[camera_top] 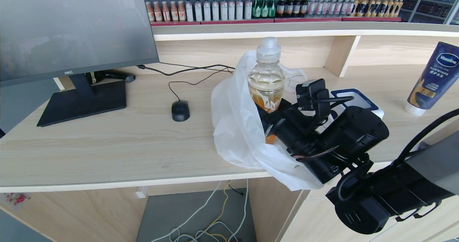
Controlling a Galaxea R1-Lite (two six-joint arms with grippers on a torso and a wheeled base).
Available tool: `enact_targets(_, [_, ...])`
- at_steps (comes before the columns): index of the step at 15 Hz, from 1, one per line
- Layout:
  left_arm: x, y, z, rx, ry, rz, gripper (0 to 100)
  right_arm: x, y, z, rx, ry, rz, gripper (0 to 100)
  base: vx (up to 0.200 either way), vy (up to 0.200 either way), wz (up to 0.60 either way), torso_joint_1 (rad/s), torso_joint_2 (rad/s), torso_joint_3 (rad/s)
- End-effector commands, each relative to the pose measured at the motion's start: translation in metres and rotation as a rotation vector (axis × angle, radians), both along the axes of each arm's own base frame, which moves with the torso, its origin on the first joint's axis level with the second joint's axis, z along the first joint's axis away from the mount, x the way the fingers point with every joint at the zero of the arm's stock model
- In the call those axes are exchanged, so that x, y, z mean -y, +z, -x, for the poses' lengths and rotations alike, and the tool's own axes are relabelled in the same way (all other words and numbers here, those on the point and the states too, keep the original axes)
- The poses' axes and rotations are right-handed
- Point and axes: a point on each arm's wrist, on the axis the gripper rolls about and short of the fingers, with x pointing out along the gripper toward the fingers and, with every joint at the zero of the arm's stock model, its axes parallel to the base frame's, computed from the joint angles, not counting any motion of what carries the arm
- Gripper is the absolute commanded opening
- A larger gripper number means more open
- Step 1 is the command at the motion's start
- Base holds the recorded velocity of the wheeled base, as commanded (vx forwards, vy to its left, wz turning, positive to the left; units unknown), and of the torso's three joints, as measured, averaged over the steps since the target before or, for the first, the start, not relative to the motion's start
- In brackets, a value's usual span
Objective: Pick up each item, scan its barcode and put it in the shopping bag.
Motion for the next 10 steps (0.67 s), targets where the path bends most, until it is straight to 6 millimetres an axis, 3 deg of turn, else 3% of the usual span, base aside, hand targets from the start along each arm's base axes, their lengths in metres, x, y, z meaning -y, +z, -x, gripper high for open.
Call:
enact_targets(1, [0.000, 0.000, 0.000, 0.000, 0.001, 0.000, 100, 0.000, 0.000, 0.000, 0.002, 0.000, -0.002, 0, 0.000, 0.000, 0.00, 0.000, 0.00, 0.000])
enact_targets(4, [0.000, 0.000, 0.000, 0.000, -0.001, 0.000, 100, 0.000, 0.001, 0.001, 0.002, 0.000, -0.002, 0, 0.000, 0.000, 0.00, 0.000, 0.00, 0.000])
enact_targets(5, [0.000, 0.000, 0.000, 0.000, -0.001, 0.000, 100, 0.001, 0.003, 0.001, 0.006, 0.001, -0.005, 100, 0.000, 0.000, 0.00, 0.000, 0.00, 0.000])
enact_targets(10, [0.000, 0.000, 0.000, 0.000, -0.001, 0.000, 100, 0.005, 0.012, 0.007, 0.023, 0.001, -0.018, 100, 0.000, 0.000, 0.00, 0.000, 0.00, 0.000])
